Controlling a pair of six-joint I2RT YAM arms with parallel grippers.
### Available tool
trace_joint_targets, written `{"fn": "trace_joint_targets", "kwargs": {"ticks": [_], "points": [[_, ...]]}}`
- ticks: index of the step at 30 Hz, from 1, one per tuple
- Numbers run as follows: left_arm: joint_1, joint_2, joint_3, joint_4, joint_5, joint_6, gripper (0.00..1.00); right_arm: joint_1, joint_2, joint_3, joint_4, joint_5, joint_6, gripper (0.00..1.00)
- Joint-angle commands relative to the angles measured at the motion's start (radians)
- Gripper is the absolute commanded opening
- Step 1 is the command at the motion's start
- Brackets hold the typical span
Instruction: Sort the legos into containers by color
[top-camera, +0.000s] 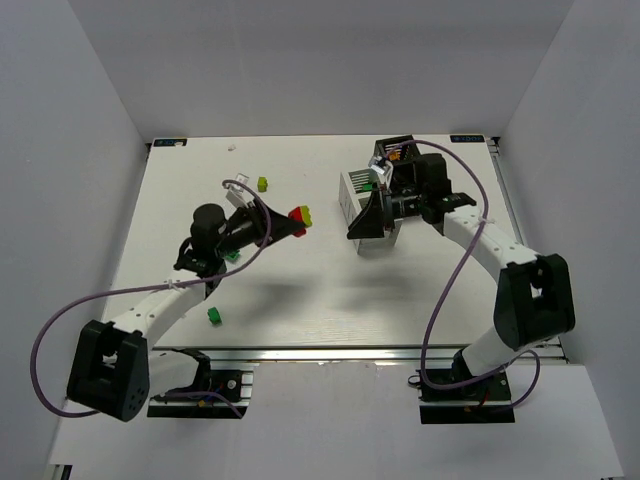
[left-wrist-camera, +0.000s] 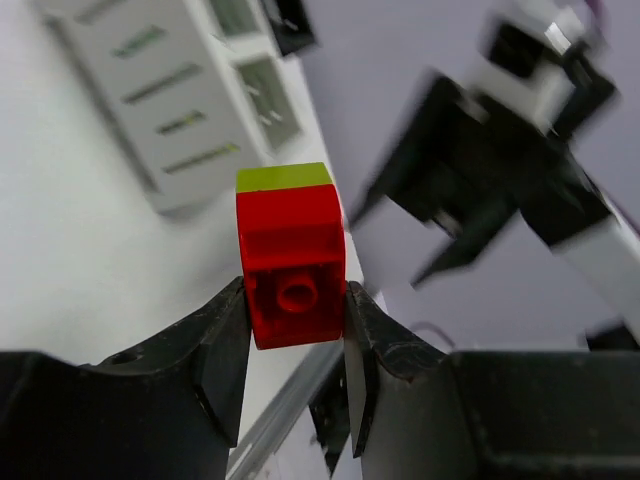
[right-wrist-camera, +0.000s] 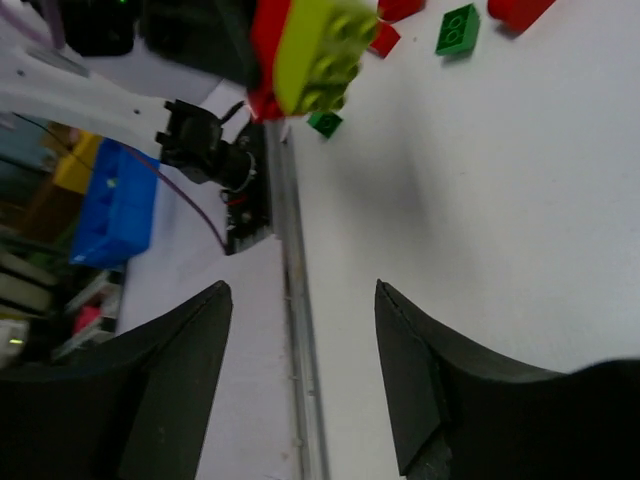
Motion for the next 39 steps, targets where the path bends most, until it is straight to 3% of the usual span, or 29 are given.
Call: {"fn": "trace_joint_targets", "kwargs": {"ticks": [1, 5, 8, 23, 39], "points": [[-0.069, -0.084, -0.055, 0.312, 0.124, 0.025, 0.02, 0.027, 0.042, 0.061, 0.149, -0.092, 0.308, 0.64], [-0.152, -0.122, -0.124, 0.441, 0.089, 0.04, 0.02, 0.062, 0.032, 0.058, 0.298, -0.063, 0.492, 0.78], [-0.189, -0.124, -0.17, 0.556, 0.072, -0.004, 0.02, 0.096, 0.027, 0.063, 0.3, -0.06, 0.493, 0.79], [-0.214, -0.115, -0.222, 0.622, 0.027, -0.032, 0.01, 0.108, -0.056, 0.009, 0.447, -0.173, 0.451, 0.77], [-0.214, -0.09, -0.23, 0.661, 0.029, -0.056, 0.01, 0.183, -0.013, 0.081, 0.378, -0.07, 0.395, 0.73]]}}
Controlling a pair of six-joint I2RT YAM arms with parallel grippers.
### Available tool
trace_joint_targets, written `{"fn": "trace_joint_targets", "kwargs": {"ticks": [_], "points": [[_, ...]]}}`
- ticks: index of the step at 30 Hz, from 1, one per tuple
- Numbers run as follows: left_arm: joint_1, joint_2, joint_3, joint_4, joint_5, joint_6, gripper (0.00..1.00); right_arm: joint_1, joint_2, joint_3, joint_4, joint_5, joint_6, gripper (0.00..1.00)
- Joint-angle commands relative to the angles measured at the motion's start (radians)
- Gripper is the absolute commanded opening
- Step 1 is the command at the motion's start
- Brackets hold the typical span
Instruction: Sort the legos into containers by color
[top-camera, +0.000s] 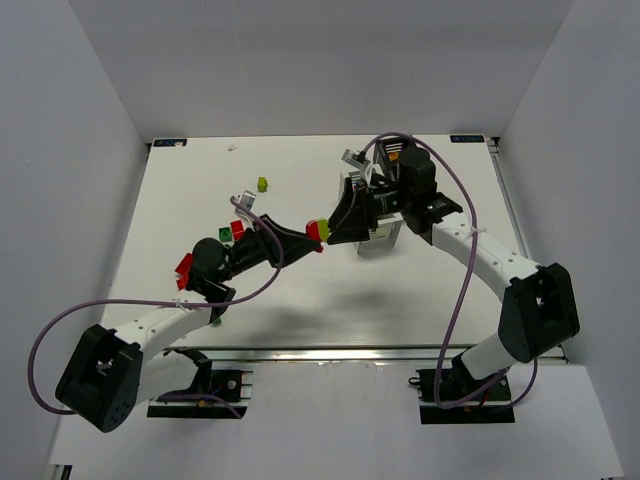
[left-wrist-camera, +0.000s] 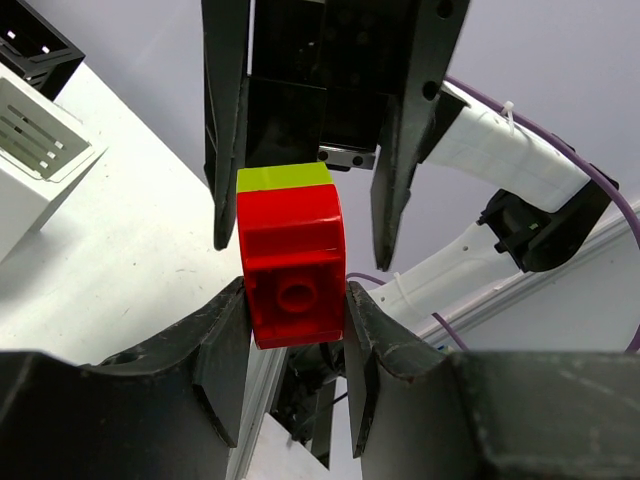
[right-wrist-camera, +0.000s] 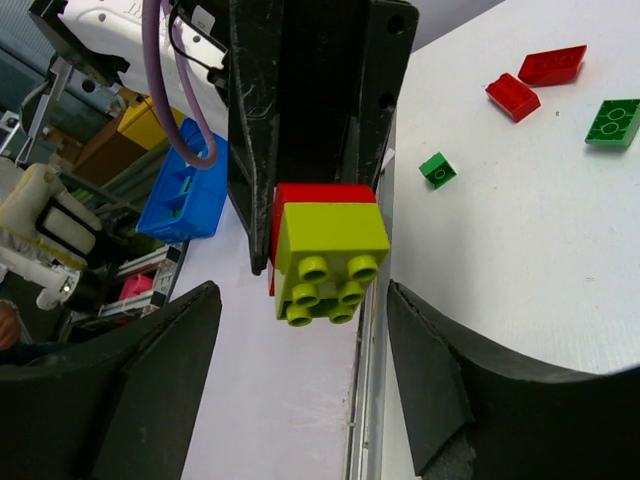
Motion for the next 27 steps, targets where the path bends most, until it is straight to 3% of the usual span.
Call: {"fn": "trace_joint_targets", "kwargs": {"ticks": [1, 3, 11, 17, 18, 21, 27], "points": [[-0.004, -0.003, -0.016, 0.039, -0.008, -0.006, 0.02, 0.008, 0.017, 0.058, -0.002, 0.019, -0.017, 0.71], [-0.004, -0.002, -0.02, 0.047, -0.008, -0.012, 0.02, 0.011, 0.022, 0.065, 0.006, 0.021, -0.005, 0.69], [-0.004, 0.015, -0.025, 0.068, -0.003, -0.018, 0.02, 0.019, 0.04, 0.058, 0.076, 0.019, 0.064, 0.43], [-0.004, 0.026, -0.03, 0.091, 0.002, -0.026, 0.02, 0.014, 0.034, 0.043, 0.101, 0.004, 0.081, 0.17], [-0.004, 0.025, -0.034, 0.094, 0.003, -0.024, 0.02, 0.005, 0.031, 0.039, 0.102, 0.002, 0.083, 0.07], [-0.004, 0.009, -0.051, 0.102, 0.002, -0.021, 0.02, -0.023, 0.025, 0.02, 0.128, -0.03, 0.087, 0.0], [-0.004, 0.0, -0.06, 0.065, 0.014, 0.008, 0.02, -0.115, 0.019, 0.017, 0.052, -0.047, 0.011, 0.0]]}}
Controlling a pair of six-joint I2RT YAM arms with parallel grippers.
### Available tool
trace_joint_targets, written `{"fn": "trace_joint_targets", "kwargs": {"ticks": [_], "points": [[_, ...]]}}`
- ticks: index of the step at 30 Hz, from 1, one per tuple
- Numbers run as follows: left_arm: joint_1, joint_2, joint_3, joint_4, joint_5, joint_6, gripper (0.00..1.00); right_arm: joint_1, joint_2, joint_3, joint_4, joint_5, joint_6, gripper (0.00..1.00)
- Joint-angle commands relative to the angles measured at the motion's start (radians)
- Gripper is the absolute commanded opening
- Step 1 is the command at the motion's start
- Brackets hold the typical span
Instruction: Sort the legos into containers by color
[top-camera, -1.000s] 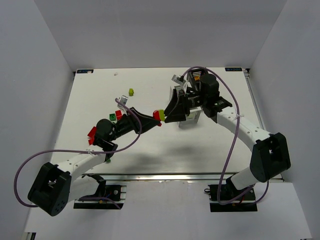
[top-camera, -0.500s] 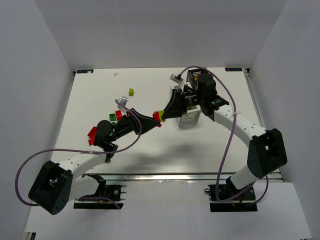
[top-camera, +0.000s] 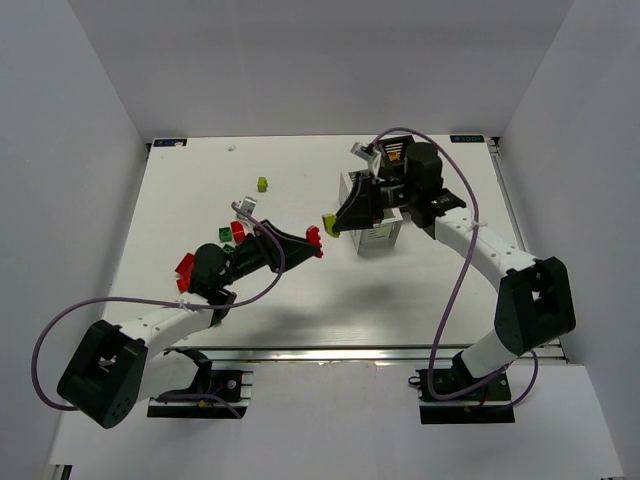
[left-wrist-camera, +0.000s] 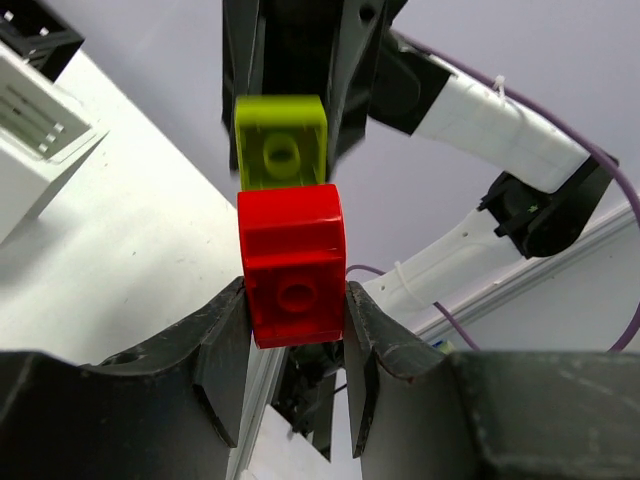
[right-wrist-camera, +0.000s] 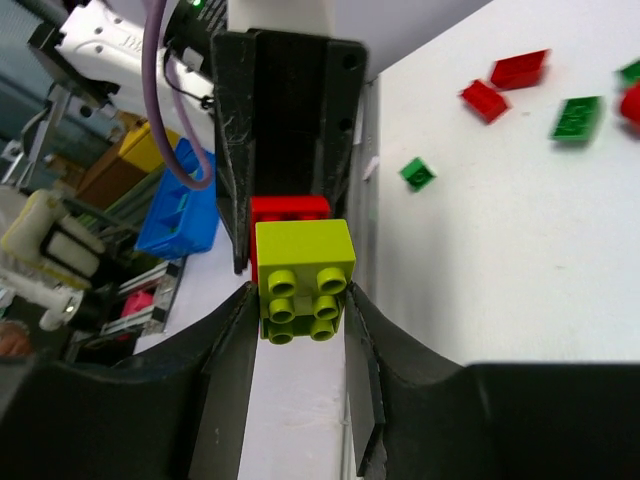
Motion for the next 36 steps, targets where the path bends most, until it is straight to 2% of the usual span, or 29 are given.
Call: {"fn": "trace_joint_targets", "kwargs": {"ticks": [1, 3, 6, 7, 9, 10, 11, 14, 19, 23, 25, 26, 27, 36], "points": [[0.0, -0.024, -0.015, -0.029, 0.017, 0.026, 0.02, -0.077, -0.025, 0.005, -0.014, -0.033, -0.066, 0.0], [0.001, -0.026, -0.012, -0.04, 0.017, 0.035, 0.02, -0.115, -0.03, 0.01, -0.058, -0.021, -0.141, 0.0], [0.001, -0.027, -0.012, -0.06, 0.015, 0.047, 0.02, -0.157, -0.03, 0.045, -0.263, 0.069, -0.308, 0.0], [0.001, -0.029, -0.011, -0.069, 0.01, 0.049, 0.02, -0.163, -0.027, 0.091, -0.446, 0.186, -0.477, 0.0], [0.001, -0.029, -0.008, -0.08, 0.007, 0.053, 0.02, -0.163, -0.022, 0.134, -0.584, 0.365, -0.644, 0.0], [0.001, -0.027, -0.005, -0.095, 0.006, 0.055, 0.02, -0.163, -0.022, 0.133, -0.608, 0.437, -0.71, 0.0], [0.001, -0.027, 0.003, -0.108, 0.001, 0.061, 0.02, -0.168, -0.023, 0.126, -0.608, 0.579, -0.733, 0.0], [0.001, -0.027, 0.021, -0.161, -0.009, 0.075, 0.02, -0.171, -0.028, 0.093, -0.571, 0.759, -0.782, 0.0], [0.0, -0.013, 0.093, -0.295, -0.02, 0.125, 0.02, -0.171, -0.025, 0.057, -0.481, 0.85, -0.839, 0.0], [-0.003, -0.013, 0.135, -0.347, -0.025, 0.15, 0.02, -0.171, 0.009, 0.068, -0.47, 0.895, -0.871, 0.08], [-0.008, -0.019, 0.143, -0.356, -0.034, 0.156, 0.02, -0.172, 0.024, 0.07, -0.471, 0.887, -0.888, 0.18], [-0.009, -0.021, 0.144, -0.359, -0.036, 0.161, 0.02, -0.171, 0.035, 0.071, -0.474, 0.884, -0.89, 0.29], [-0.012, -0.024, 0.146, -0.359, -0.037, 0.162, 0.02, -0.171, 0.039, 0.073, -0.474, 0.881, -0.894, 0.33], [-0.035, -0.021, 0.146, -0.359, -0.039, 0.171, 0.03, -0.171, 0.059, 0.099, -0.487, 0.843, -0.885, 0.55]]}}
